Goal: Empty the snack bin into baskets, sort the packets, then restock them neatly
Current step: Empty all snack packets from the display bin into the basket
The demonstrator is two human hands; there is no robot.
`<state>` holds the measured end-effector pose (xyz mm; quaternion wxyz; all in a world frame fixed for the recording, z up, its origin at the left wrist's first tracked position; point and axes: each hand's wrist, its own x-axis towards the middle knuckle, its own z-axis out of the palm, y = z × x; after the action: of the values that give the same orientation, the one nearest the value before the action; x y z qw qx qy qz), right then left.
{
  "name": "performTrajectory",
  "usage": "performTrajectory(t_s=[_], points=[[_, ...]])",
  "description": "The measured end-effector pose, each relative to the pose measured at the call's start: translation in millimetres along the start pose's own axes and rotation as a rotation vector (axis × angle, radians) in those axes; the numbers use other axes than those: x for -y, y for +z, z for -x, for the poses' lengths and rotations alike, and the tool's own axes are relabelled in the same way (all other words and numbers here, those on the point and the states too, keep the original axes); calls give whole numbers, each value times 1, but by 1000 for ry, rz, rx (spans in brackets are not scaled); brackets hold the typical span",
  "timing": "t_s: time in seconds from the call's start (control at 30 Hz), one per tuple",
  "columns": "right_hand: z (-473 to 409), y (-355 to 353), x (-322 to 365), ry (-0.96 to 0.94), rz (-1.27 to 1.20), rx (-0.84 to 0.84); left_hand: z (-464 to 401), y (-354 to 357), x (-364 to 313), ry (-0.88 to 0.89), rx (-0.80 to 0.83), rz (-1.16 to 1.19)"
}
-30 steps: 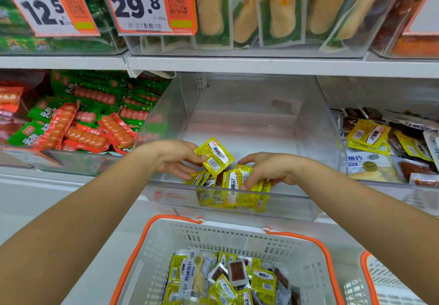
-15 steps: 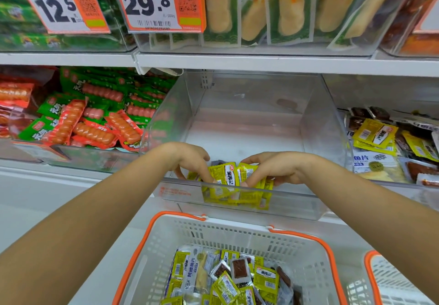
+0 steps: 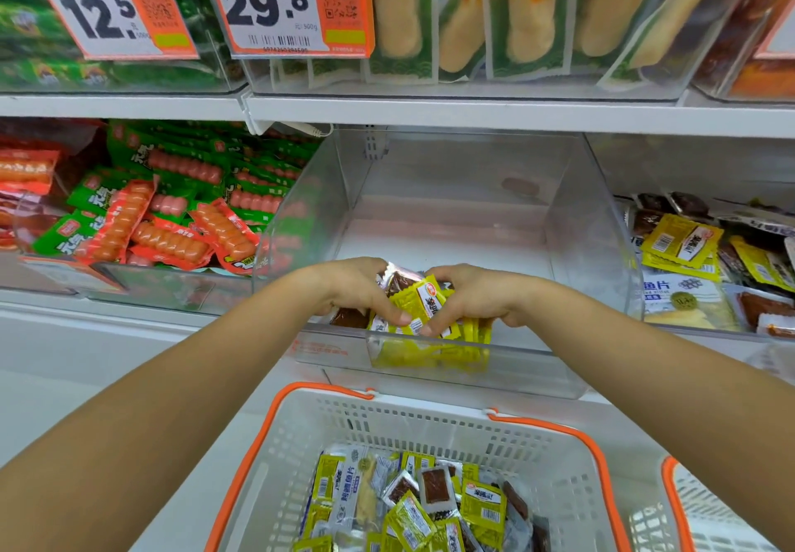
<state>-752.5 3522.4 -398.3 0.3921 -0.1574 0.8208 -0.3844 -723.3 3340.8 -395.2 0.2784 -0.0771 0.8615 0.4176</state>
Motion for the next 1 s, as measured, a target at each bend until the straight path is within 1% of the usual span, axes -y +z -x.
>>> performTrajectory(t_s=[0.07,0.13,0.2,0.33,0.43,0.53,0.6,0.63,0.7,0.73,0.77,0.87,0.93,1.0], points=[[7,-1,5,-97,38,-113,8,2,-9,78,-116,52],[18,-6,16,-200,27,-216,21,-2,-22,147,-229,146],[36,-12,28,-280,64,-288,40,-8,-37,225,-296,171],[83,-18,51,-393,227,-391,85,-14,-63,358,-406,-45],[126,-10,60,-483,290,-406,128,-7,-72,449,-467,-141],[159,10,52,-499,368,-369,165,17,-63,488,-494,-198],[167,29,35,-466,467,-344,175,41,-46,483,-472,-221],[168,39,23,-429,496,-312,176,53,-36,446,-435,-272],[164,55,-3,-330,471,-231,170,73,-13,327,-336,-456],[161,61,-15,-296,445,-213,166,81,-1,280,-292,-520],[158,64,-26,-278,427,-220,162,85,10,247,-261,-536],[154,67,-45,-264,326,-265,155,92,27,215,-263,-391],[154,67,-48,-278,224,-268,155,94,25,236,-309,-277],[157,66,-46,-300,167,-287,154,96,17,297,-368,-199]])
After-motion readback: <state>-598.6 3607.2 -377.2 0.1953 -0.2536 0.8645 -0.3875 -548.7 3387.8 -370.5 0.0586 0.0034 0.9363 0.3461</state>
